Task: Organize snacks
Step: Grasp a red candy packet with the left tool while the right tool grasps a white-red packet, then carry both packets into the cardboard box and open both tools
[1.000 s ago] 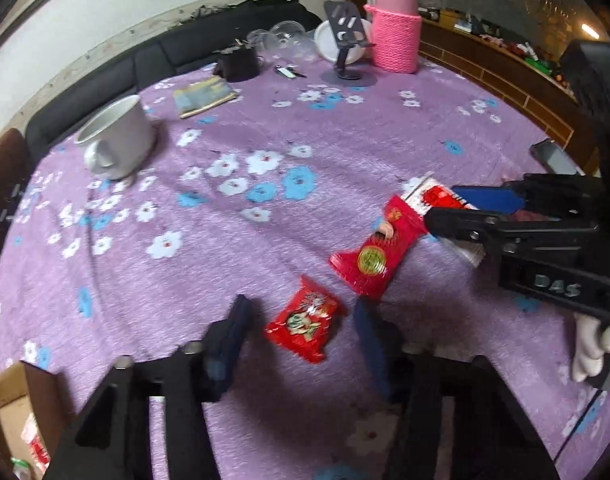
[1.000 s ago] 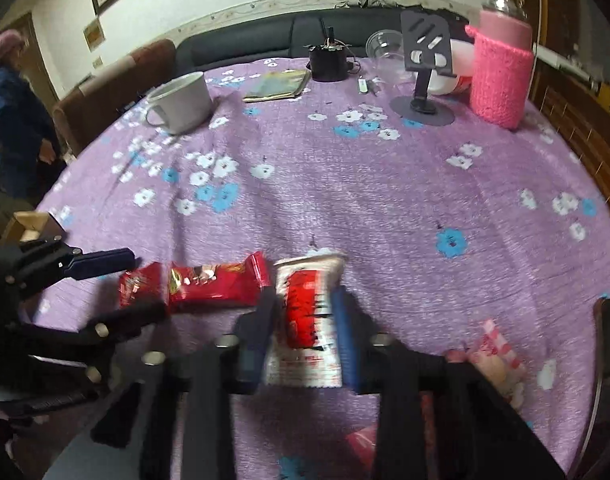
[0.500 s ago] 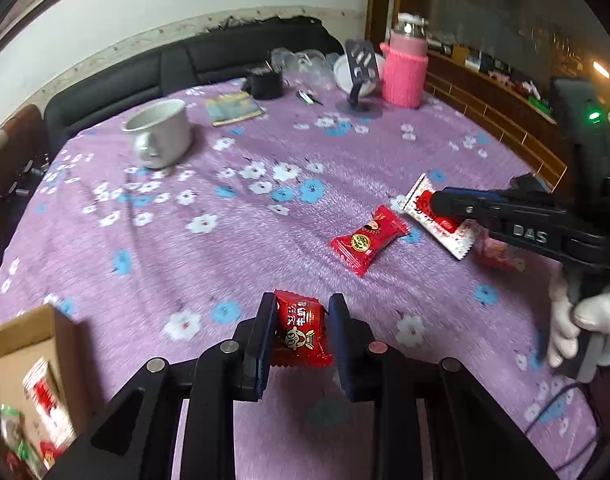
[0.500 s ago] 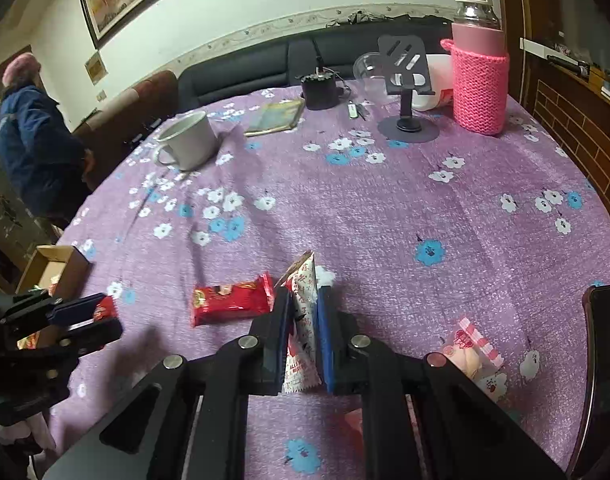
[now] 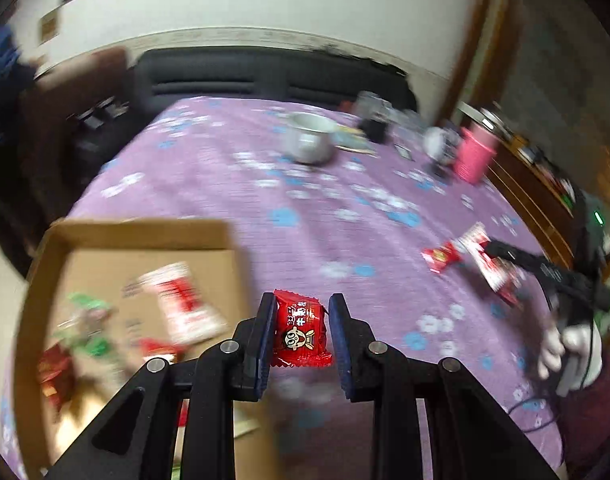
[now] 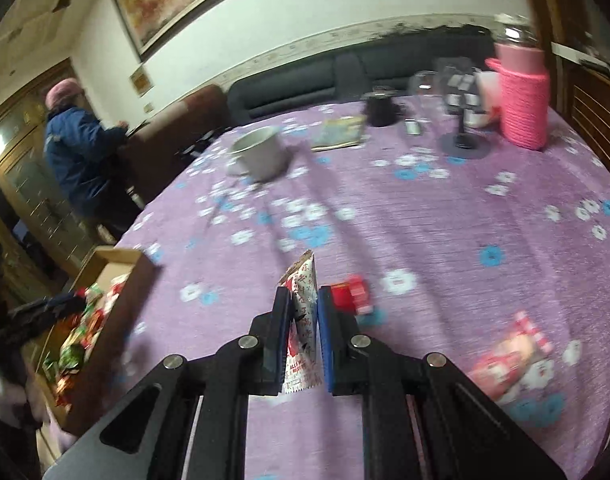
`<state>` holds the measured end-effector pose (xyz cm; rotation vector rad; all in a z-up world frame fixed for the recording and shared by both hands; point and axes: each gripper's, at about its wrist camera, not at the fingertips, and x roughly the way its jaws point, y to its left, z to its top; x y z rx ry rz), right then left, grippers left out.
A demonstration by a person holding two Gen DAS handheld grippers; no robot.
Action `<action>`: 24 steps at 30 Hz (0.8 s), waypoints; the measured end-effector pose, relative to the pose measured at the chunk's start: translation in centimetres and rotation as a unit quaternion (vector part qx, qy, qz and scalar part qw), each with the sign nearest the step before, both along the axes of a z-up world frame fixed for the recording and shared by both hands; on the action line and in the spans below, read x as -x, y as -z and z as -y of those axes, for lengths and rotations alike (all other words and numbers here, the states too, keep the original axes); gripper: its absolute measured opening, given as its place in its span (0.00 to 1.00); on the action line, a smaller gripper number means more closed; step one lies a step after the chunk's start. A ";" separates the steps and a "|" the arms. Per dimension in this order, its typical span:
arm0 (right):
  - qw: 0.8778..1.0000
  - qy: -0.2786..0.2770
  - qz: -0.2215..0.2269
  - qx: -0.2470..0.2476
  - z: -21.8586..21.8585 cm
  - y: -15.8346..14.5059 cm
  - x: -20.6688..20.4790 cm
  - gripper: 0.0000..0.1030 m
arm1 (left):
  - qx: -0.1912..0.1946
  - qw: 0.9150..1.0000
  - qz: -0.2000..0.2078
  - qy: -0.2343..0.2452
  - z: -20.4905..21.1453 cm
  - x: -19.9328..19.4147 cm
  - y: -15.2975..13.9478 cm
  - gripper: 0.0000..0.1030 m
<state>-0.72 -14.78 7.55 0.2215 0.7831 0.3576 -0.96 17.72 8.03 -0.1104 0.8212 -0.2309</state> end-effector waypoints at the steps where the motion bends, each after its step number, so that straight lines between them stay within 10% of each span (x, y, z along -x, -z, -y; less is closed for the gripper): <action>1: 1.000 -0.010 0.000 0.000 -0.9 -0.2 0.2 0.13 | -0.001 1.000 0.000 -0.015 -1.4 0.1 -0.1 0.27; 18: 0.973 -0.222 -0.058 -0.012 -26.7 -0.5 0.7 0.13 | 0.028 0.991 -0.063 -0.113 -13.1 -4.8 3.6 0.28; 24: 0.968 -0.240 -0.067 0.009 -30.6 1.2 1.4 0.18 | 0.067 0.988 -0.055 -0.128 -14.5 -3.7 3.6 0.55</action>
